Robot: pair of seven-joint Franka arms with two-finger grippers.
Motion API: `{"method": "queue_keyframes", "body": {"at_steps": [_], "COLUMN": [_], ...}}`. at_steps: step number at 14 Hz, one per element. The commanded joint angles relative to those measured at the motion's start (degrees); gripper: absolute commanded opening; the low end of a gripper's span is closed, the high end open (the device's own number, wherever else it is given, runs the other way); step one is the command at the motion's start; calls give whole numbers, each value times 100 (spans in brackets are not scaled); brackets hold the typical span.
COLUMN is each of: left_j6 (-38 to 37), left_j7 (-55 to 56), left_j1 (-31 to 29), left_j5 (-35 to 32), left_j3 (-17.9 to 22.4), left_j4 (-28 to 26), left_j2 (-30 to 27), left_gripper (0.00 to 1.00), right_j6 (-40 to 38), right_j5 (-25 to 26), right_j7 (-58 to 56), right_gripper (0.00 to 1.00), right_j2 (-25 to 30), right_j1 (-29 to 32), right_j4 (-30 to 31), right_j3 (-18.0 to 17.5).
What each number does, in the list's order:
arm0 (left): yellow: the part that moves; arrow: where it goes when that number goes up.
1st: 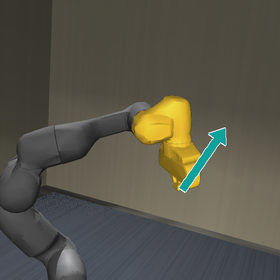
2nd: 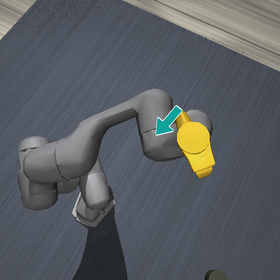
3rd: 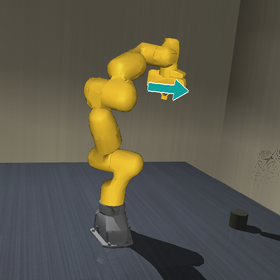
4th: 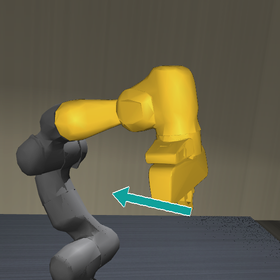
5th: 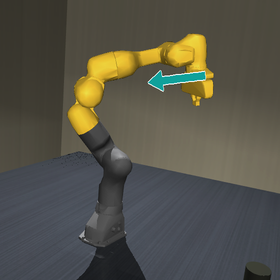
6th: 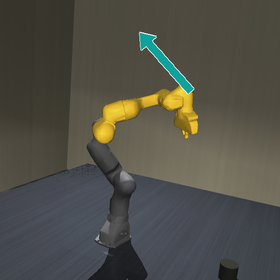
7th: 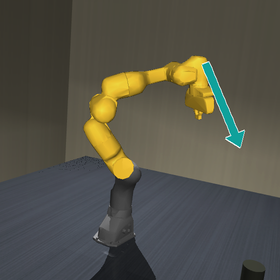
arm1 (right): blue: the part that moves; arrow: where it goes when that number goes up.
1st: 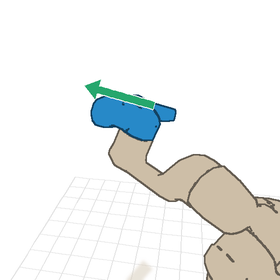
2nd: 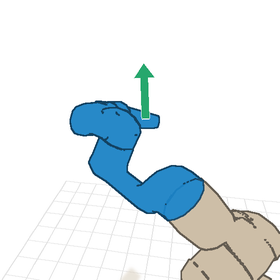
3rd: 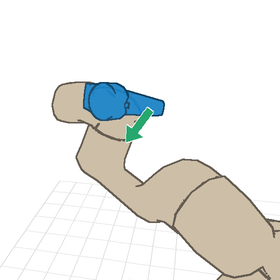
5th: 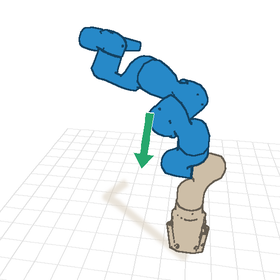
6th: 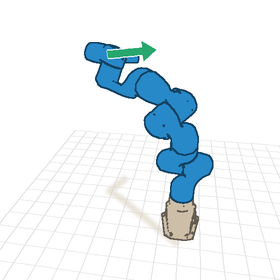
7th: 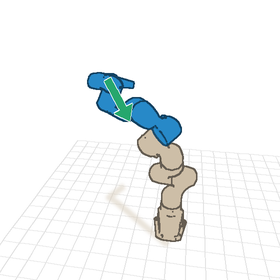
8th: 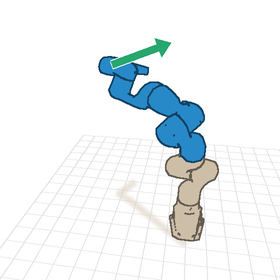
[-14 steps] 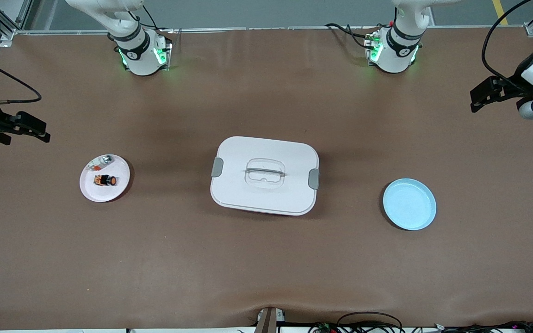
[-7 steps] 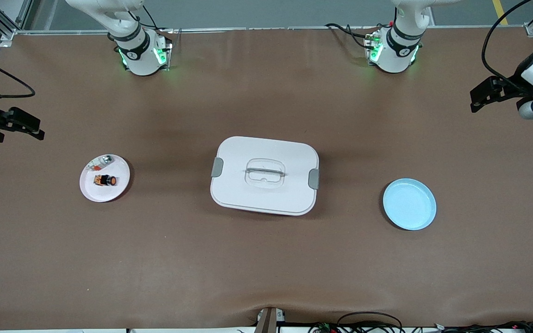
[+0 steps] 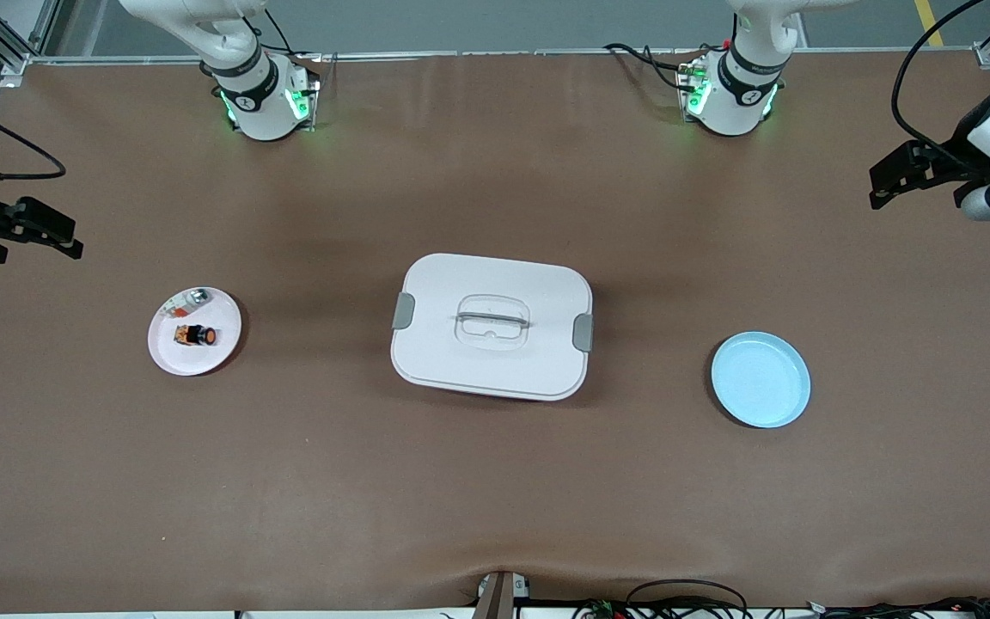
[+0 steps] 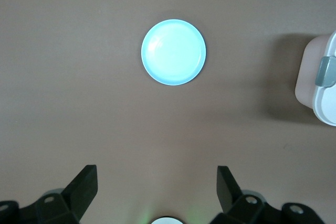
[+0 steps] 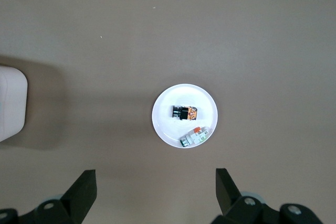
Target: Transfer orange switch to right arm and place
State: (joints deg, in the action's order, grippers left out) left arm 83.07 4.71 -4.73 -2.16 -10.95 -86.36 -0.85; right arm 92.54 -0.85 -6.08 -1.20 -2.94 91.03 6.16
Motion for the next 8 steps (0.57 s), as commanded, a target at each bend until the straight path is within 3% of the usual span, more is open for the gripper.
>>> {"method": "queue_keyframes", "body": {"at_steps": [1, 8], "left_j6": [60, 60], "left_j7": [-14, -101], "left_j1": [7, -2], "left_j5": [154, 233], "left_j3": [23, 23], "left_j4": [-39, -12], "left_j2": [-126, -118], "left_gripper": [100, 100], "right_j6": [-105, -228], "right_j5": [-11, -46], "right_j7": [90, 90], "right_gripper": [100, 100], "right_j2": [5, 67], "right_j1": [-120, -67], "right_j4": [-112, -156], "right_j3": [131, 166]}}
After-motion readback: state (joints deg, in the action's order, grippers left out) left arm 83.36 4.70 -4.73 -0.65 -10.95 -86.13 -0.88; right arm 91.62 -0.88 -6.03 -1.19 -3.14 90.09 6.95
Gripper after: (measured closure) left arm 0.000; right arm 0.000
